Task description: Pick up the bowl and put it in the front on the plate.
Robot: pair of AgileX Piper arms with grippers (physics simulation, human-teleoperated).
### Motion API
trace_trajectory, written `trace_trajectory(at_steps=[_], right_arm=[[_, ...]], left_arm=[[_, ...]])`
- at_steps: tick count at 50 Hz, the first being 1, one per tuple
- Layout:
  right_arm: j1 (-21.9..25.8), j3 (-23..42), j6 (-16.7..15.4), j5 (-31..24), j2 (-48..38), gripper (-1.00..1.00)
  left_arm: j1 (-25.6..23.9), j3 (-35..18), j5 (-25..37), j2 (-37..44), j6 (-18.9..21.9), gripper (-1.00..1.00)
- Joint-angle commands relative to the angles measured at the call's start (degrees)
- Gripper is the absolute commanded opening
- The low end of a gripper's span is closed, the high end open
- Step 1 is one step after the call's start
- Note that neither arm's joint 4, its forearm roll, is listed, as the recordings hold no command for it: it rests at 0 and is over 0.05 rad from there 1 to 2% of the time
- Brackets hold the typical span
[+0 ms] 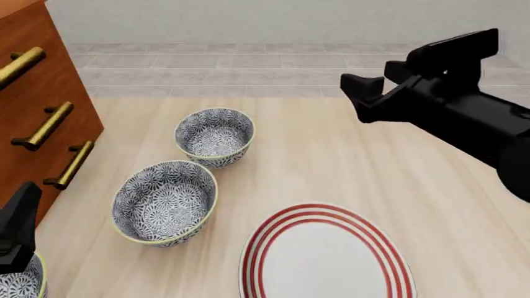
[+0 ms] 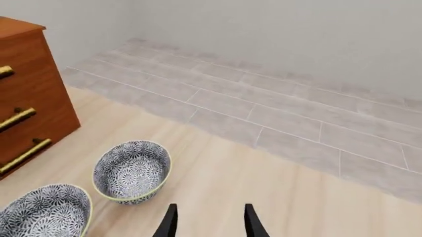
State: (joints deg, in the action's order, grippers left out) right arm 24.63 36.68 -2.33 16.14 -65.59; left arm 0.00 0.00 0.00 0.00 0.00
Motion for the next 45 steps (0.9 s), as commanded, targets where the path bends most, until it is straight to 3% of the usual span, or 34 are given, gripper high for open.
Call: trace_trajectory(at_steps=[1,16,28,39,45], right_arm=[[2.24,5.16,2.76,-2.43,-5.63,1.00],[4.66,13.35,5.45,-8.06,-11.96,1.00],[7.84,20.11,3.88,-13.35,-16.82,1.00],[9.73,25.99,7.94,-18.26,-21.81,1.00],[10.28,29.21,8.42,-20.24,-24.06,1.00]], left_arm=[[0.00,0.00,0.00,0.00,0.00,1.00],[0.00,0.00,0.00,0.00,0.00,1.00],[0.00,0.00,0.00,0.00,0.00,1.00],[0.00,0.00,0.00,0.00,0.00,1.00],[0.00,0.00,0.00,0.00,0.00,1.00]])
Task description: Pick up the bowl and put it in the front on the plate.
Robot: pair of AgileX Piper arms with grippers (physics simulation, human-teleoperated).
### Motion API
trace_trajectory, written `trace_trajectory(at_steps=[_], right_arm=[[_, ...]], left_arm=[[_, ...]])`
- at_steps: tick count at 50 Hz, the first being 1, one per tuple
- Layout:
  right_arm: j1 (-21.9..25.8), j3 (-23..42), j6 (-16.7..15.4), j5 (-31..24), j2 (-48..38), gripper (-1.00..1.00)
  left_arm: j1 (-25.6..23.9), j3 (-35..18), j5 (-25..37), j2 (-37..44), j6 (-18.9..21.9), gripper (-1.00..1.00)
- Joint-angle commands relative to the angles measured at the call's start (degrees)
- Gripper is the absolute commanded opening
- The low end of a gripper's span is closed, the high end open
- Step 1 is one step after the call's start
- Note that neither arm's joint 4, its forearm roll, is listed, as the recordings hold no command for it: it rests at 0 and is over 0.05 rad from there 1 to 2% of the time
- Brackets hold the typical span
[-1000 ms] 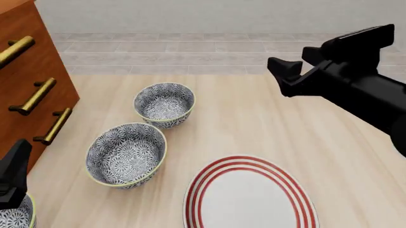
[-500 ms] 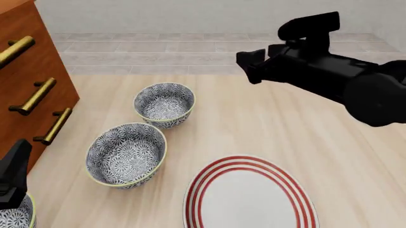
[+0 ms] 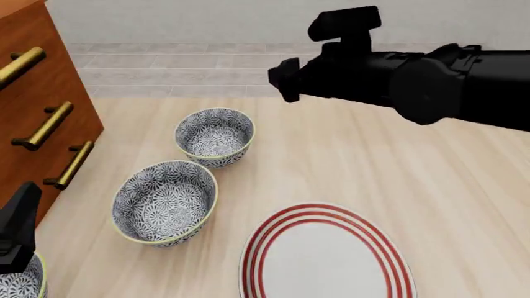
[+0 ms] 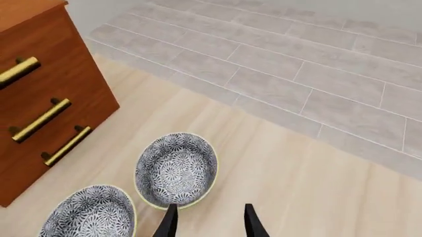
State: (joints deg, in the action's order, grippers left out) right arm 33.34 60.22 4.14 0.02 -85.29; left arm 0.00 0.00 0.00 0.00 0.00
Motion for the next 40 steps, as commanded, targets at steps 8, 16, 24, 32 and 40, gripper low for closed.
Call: trace_trajectory(at_steps=[8,16,24,32,40], right_arm=[[2.11,9.48,3.90,-6.70,-8.14,1.00],[1.19,12.85,11.53,-8.66,-11.48,1.00],[0.15,14.03,12.77,-8.82,-13.47,1.00],[-2.12,15.14,15.43,-8.95,-15.97,1.00],[-3.23,17.61,16.90,-9.92,-18.58,1.00]], left_arm=[[0.00,0.00,0.00,0.00,0.00,1.00],[0.00,0.00,0.00,0.00,0.00,1.00],[0.00,0.00,0.00,0.00,0.00,1.00],[0.00,0.00,0.00,0.00,0.00,1.00],[0.00,0.00,0.00,0.00,0.00,1.00]])
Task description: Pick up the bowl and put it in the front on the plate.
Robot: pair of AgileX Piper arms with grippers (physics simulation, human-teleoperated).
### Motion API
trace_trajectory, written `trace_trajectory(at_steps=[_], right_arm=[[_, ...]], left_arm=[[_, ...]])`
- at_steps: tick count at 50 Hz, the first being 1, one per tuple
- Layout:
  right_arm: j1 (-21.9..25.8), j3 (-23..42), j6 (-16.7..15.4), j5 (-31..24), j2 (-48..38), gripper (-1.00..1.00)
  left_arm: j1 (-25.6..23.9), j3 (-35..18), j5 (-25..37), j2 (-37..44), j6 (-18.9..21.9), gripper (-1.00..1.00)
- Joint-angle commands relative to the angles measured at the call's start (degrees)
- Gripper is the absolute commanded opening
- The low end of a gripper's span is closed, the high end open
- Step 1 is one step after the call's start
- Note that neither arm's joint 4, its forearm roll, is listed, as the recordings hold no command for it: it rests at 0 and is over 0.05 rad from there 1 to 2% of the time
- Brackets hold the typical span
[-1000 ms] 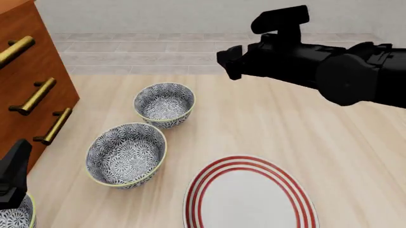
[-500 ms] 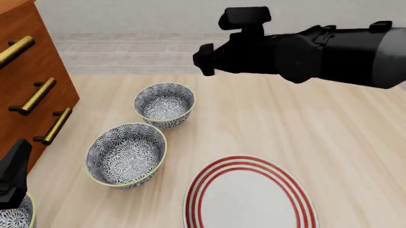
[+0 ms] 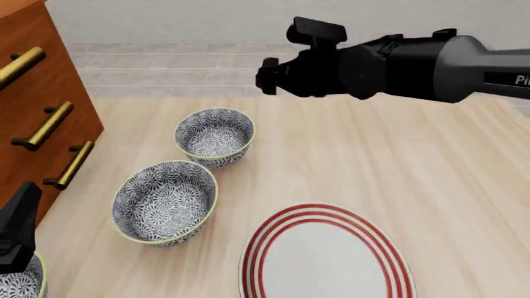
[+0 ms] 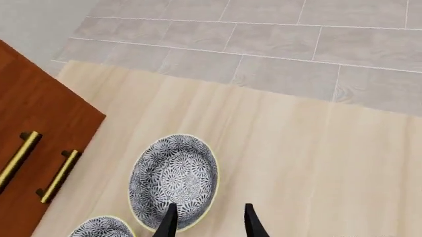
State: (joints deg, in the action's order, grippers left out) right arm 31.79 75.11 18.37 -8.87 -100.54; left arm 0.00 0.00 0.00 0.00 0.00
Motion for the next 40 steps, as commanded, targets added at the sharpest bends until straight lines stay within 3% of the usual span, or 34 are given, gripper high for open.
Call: trace_trajectory(at_steps=[1,18,40], right_arm=[[-1.70,2.85,2.53,-1.01,-3.39,1.00],[-1.97,5.40,4.72,-1.26,-7.83,1.00],[-0.15,10.50,4.78,-1.95,-14.03,1.00]], left_arm=[[0.00,0.00,0.00,0.00,0.00,1.00],[0.00,0.00,0.00,0.00,0.00,1.00],[0.00,0.00,0.00,0.00,0.00,1.00]])
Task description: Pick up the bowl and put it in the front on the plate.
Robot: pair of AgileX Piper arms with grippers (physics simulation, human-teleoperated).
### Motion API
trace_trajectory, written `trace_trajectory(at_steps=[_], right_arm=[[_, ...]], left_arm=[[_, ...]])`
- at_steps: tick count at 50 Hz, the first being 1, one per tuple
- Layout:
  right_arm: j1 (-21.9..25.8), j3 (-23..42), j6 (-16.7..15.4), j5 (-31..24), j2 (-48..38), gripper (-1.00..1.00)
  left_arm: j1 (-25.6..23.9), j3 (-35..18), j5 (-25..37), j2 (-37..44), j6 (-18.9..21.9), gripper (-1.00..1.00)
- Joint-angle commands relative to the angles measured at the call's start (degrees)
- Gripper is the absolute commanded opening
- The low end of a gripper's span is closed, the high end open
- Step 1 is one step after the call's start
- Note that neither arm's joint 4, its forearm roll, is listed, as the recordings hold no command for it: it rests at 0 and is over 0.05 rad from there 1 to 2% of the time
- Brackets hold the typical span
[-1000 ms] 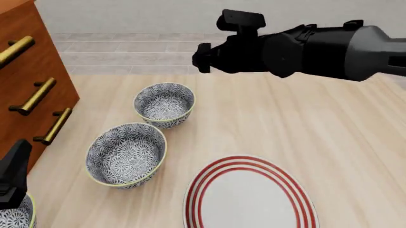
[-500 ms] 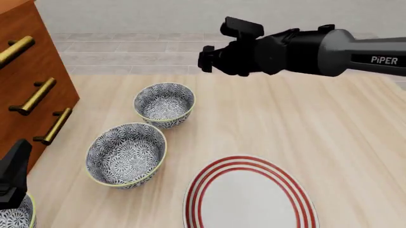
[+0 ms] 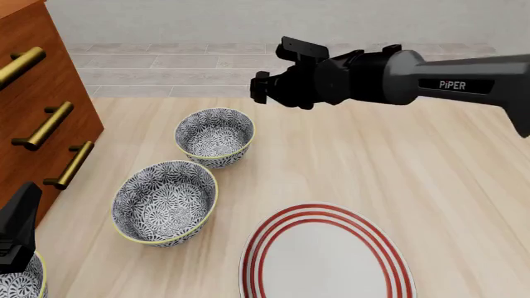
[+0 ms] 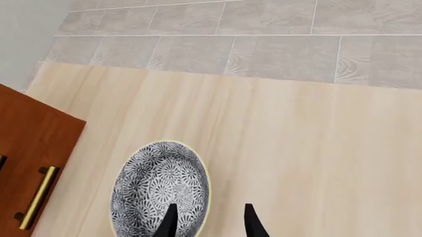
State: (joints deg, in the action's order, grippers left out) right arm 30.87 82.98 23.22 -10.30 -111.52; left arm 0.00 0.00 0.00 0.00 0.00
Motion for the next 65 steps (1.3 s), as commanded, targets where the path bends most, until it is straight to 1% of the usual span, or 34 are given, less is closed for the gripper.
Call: trace_trajectory(at_steps=[1,10,19,36,43,48,52,54,56,57,59,65], right_arm=[[0.91,2.78,-0.24,-0.59,-3.20,1.00],[1.79,4.86,-1.66,-1.59,-4.91,1.00],[1.58,7.74,-4.46,-3.18,-7.36,1.00],[0.84,11.16,-7.11,-4.69,-11.19,1.00],[0.91,12.86,-8.79,-5.39,-12.54,1.00],[1.31,13.27,-9.55,-5.48,-13.07,1.00],[1.56,13.52,-10.76,-5.53,-13.36,1.00],[1.79,13.56,-11.70,-5.47,-13.34,1.00],[1.99,13.44,-13.32,-5.13,-13.15,1.00],[1.97,13.50,-12.99,-5.19,-13.28,1.00],[2.14,13.55,-13.53,-5.10,-13.49,1.00],[2.85,13.45,-13.80,-4.94,-13.95,1.00]], left_arm=[[0.00,0.00,0.00,0.00,0.00,1.00],[0.00,0.00,0.00,0.00,0.00,1.00],[0.00,0.00,0.00,0.00,0.00,1.00],[0.00,0.00,0.00,0.00,0.00,1.00],[0.00,0.00,0.00,0.00,0.00,1.00],[0.00,0.00,0.00,0.00,0.00,1.00],[0.00,0.00,0.00,0.00,0.00,1.00],[0.00,0.00,0.00,0.00,0.00,1.00],[0.00,0.00,0.00,0.00,0.00,1.00],[0.00,0.00,0.00,0.00,0.00,1.00],[0.00,0.00,0.00,0.00,0.00,1.00],[0.00,0.00,0.00,0.00,0.00,1.00]])
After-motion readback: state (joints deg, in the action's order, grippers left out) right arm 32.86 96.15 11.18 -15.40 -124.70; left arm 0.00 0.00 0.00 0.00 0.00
